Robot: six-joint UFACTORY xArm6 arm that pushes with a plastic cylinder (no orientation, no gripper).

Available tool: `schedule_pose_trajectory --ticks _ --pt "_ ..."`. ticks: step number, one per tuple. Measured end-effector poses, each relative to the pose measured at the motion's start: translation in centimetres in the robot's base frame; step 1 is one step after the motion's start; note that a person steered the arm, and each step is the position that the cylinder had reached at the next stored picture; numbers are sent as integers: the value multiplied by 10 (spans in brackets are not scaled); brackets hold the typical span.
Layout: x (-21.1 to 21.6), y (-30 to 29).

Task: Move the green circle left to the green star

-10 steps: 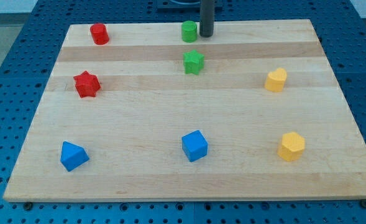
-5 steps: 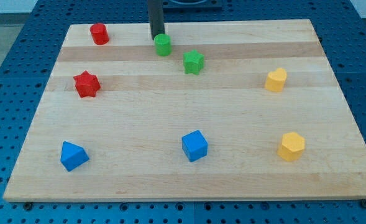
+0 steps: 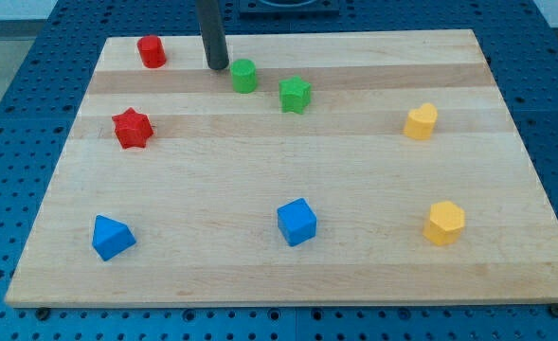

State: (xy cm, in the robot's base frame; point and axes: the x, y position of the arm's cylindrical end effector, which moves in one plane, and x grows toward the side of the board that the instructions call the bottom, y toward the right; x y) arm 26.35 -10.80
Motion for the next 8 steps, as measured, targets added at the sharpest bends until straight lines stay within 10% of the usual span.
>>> schedule_pose_trajectory --ticks 8 --pt "22 38"
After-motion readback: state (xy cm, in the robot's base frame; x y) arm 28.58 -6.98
